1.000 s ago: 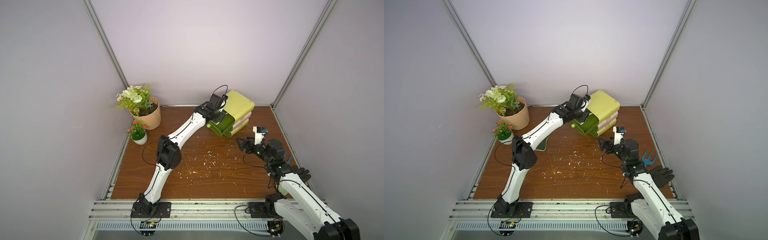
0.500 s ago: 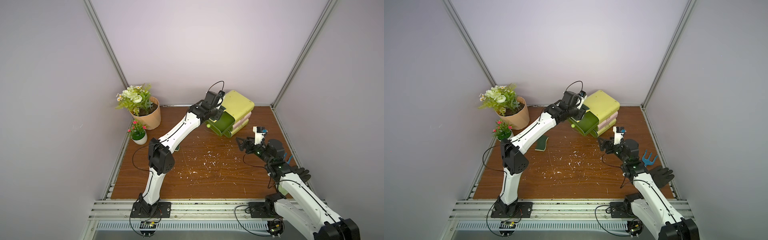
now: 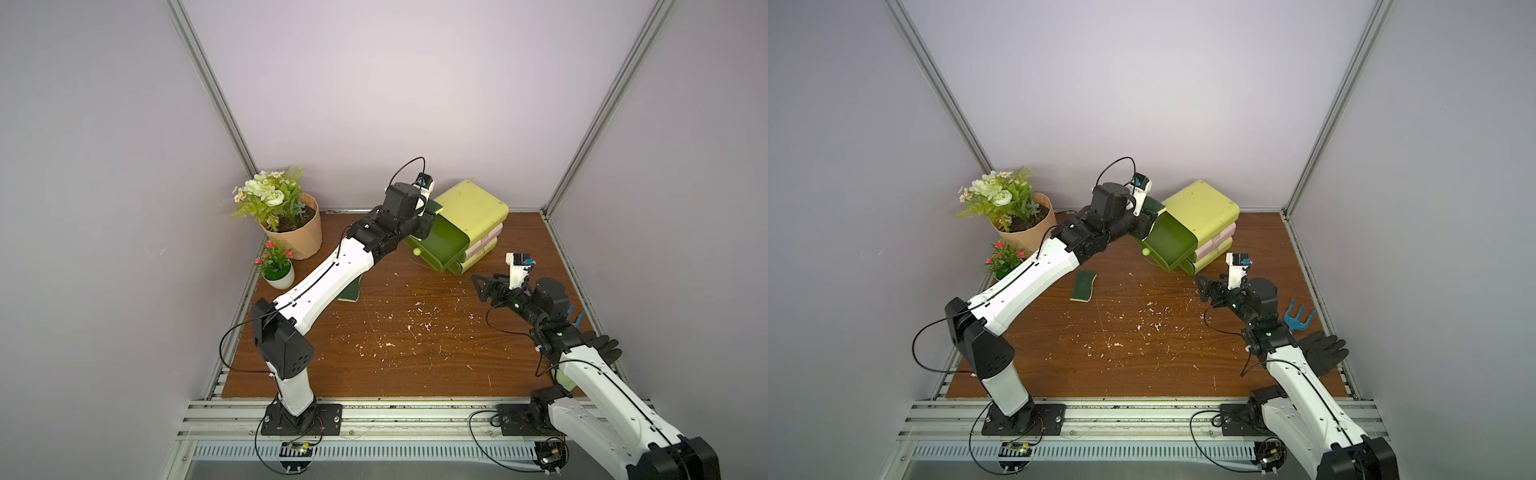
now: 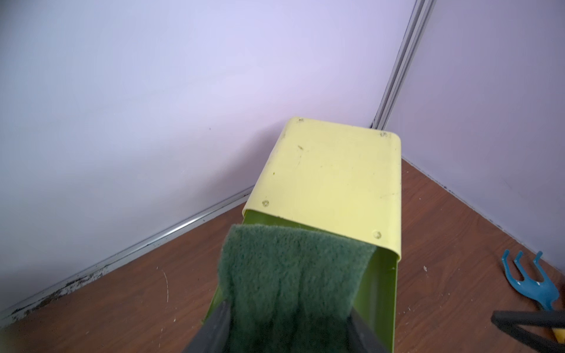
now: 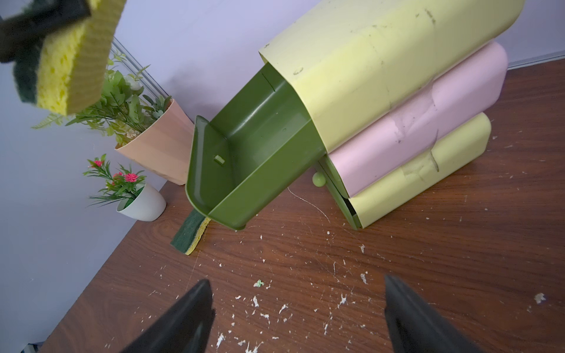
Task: Take the sponge out of the drawer
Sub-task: Place the sponge at the center of the board.
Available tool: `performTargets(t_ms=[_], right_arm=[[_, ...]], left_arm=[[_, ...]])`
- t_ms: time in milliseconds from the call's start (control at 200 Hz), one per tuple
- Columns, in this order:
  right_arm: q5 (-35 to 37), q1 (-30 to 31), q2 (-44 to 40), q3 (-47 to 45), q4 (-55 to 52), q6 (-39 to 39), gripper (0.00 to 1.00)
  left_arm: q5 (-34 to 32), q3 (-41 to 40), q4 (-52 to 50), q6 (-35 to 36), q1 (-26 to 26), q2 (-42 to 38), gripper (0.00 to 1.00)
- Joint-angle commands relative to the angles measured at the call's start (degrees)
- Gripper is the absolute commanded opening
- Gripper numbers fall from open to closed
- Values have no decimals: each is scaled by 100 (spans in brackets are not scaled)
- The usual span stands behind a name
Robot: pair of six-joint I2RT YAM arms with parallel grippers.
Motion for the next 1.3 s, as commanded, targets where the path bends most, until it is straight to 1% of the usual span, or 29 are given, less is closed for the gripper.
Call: performTargets(t_ms=[0,180,205,280,520,711,1036,1141,1196,1296], right_arm=[[-46,31,-26,18,222,-50,91],[-49,31,-25,19,220,-47,91],[-53,31,-26,25,220,-43,91],[-58,31,-39,32,220,-39,91],[-78,31,-50,9,237,-21,91],[-77,41,-38,11,244,-21,91],[-84,32,-30,10,246,-21,91],[-95,37,-25,18,246,-21,91],[-63,35,-25,11,246,-31,91],[-70,40,-24,18,235,-32,91]], left_arm=[[-252,-521,200,-187,-57,-486,56],[-525,-1688,367,-548,-64,-1287,56],[-549,-2027,413,-601,-67,-1410,56],[-670,-2566,499,-779,-63,-1739,56],[-1421,-4170,559,-1259,-66,-2675,58],[-1636,-5420,811,-1794,-61,-3382,59],[-1806,-6730,1018,-2425,-51,-3991,61],[-1700,-6927,1043,-2475,15,-4022,62],[-1749,-6978,941,-2653,39,-4020,63],[-1754,-7184,944,-2685,112,-4036,63]])
